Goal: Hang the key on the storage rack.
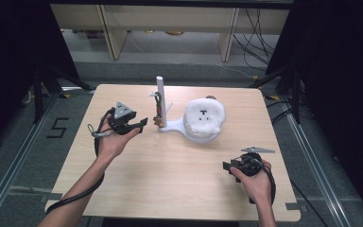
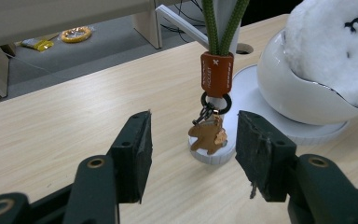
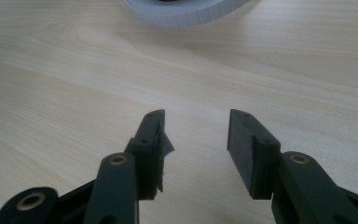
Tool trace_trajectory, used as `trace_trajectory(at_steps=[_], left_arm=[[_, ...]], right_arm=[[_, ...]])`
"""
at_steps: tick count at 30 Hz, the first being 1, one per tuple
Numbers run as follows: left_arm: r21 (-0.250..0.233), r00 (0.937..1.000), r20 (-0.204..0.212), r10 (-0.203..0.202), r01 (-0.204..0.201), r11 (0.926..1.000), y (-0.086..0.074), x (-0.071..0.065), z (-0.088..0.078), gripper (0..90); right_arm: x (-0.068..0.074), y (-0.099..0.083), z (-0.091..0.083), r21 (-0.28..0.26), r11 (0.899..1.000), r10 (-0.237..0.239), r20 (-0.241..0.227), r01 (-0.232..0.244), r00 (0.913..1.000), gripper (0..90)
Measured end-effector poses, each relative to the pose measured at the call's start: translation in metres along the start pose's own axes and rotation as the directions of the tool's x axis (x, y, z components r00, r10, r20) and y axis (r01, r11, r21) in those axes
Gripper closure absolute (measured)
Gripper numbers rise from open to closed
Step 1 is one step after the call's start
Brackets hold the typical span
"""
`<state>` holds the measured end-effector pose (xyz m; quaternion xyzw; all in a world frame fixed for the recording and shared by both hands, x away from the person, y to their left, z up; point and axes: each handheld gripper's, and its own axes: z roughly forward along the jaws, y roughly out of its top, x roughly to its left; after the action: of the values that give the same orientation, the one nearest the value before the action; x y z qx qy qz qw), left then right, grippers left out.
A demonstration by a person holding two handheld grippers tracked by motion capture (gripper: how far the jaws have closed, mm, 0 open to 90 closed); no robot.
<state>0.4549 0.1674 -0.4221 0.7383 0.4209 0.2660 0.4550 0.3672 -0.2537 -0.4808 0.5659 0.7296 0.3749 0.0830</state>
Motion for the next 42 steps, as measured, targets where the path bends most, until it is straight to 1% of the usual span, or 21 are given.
trace_trajectory(at_steps=[7,10,17,18,20,22,23,24,25,27,29,30,32,33,36,37,38,39,40,41,42], left_arm=[[0.0,1.0,-0.001,0.003,-0.003,1.0,-0.006,0.0,-0.014,45.1],[0.005,1.0,0.001,0.005,-0.005,1.0,-0.009,0.0,-0.022,45.0],[-0.004,0.9999,0.013,0.007,-0.007,1.0,-0.023,-0.001,-0.041,44.6],[-0.011,0.9998,0.021,-0.002,0.002,0.9999,-0.028,-0.002,-0.045,44.6],[-0.012,0.9998,0.018,0.0,0.0,0.9999,-0.033,-0.002,-0.05,44.4],[-0.013,0.9998,0.02,-0.001,0.002,0.9999,-0.035,-0.002,-0.053,44.3],[-0.017,0.9997,0.023,-0.002,0.002,0.9999,-0.039,-0.001,-0.056,44.2],[-0.02,0.9997,0.026,-0.001,0.001,0.9998,-0.04,-0.001,-0.058,43.9],[-0.025,0.9997,0.024,-0.003,0.004,0.9997,-0.043,-0.001,-0.061,43.5],[-0.037,0.9998,0.021,-0.006,0.007,0.9993,-0.048,-0.001,-0.066,43.0],[-0.044,0.9998,0.019,-0.001,0.002,0.999,-0.054,-0.001,-0.07,42.5],[-0.045,0.9999,0.014,-0.005,0.006,0.999,-0.06,-0.001,-0.075,42.4],[-0.049,0.9998,0.016,-0.008,0.008,0.9987,-0.064,0.0,-0.076,42.1],[-0.042,0.9999,0.008,-0.007,0.007,0.9991,-0.067,0.0,-0.078,42.0],[-0.048,0.9998,0.003,-0.021,0.021,0.9986,-0.083,0.001,-0.084,41.8],[-0.048,0.9998,0.003,-0.021,0.021,0.9986,-0.083,0.001,-0.084,41.7],[-0.045,0.9997,0.001,-0.024,0.024,0.9987,-0.091,0.002,-0.087,41.5],[-0.045,0.9997,0.001,-0.024,0.024,0.9987,-0.091,0.002,-0.087,41.2],[-0.043,0.9995,0.0,-0.03,0.03,0.9986,-0.095,0.003,-0.088,41.1],[-0.038,0.9994,-0.008,-0.034,0.033,0.9987,-0.099,0.003,-0.089,41.0],[-0.038,0.999,-0.013,-0.042,0.041,0.9984,-0.107,0.005,-0.091,40.9]], right_arm=[[0.0,0.0,-0.001,-0.006,1.0,0.006,0.002,-0.006,1.0,56.9],[-0.002,0.0,-0.001,-0.017,1.0,-0.011,0.007,0.011,0.9999,56.8],[0.0,0.0,-0.001,-0.004,1.0,0.003,0.0,-0.003,1.0,56.2],[0.0,0.0,-0.001,-0.006,1.0,0.003,0.0,-0.003,1.0,56.2],[-0.002,0.001,-0.001,-0.014,1.0,-0.02,0.009,0.02,0.9998,56.1],[-0.001,0.001,-0.002,-0.003,1.0,-0.008,0.014,0.008,0.9999,56.1],[-0.001,0.0,-0.001,-0.017,1.0,-0.007,0.006,0.007,1.0,56.0],[-0.003,0.001,-0.002,-0.015,1.0,-0.026,0.009,0.026,0.9996,55.9],[-0.001,0.001,-0.003,-0.002,1.0,-0.005,0.024,0.005,0.9997,55.8],[-0.003,0.001,-0.002,-0.01,1.0,-0.029,0.017,0.029,0.9994,55.7],[-0.003,0.001,-0.002,-0.016,0.999,-0.028,0.009,0.028,0.9996,55.6],[-0.003,0.001,-0.001,-0.016,0.999,-0.029,0.021,0.029,0.9994,55.6],[-0.002,0.0,-0.001,-0.017,1.0,-0.012,0.021,0.012,0.9997,55.5],[-0.002,0.0,-0.001,-0.017,1.0,-0.016,0.01,0.017,0.9998,55.4],[-0.003,0.0,-0.002,-0.009,1.0,-0.011,0.025,0.012,0.9996,55.1],[-0.003,0.0,-0.002,-0.01,1.0,-0.012,0.026,0.013,0.9996,54.9],[-0.002,-0.001,-0.002,-0.005,1.0,-0.003,0.024,0.003,0.9997,54.8],[0.001,-0.001,-0.003,0.004,0.999,0.038,0.024,-0.038,0.999,54.7],[-0.002,-0.001,-0.001,-0.016,1.0,-0.001,0.019,0.001,0.9998,54.5],[-0.003,-0.001,0.0,-0.016,1.0,-0.013,0.023,0.014,0.9996,54.4],[-0.001,-0.002,0.0,-0.009,1.0,0.012,0.025,-0.012,0.9996,54.2]])
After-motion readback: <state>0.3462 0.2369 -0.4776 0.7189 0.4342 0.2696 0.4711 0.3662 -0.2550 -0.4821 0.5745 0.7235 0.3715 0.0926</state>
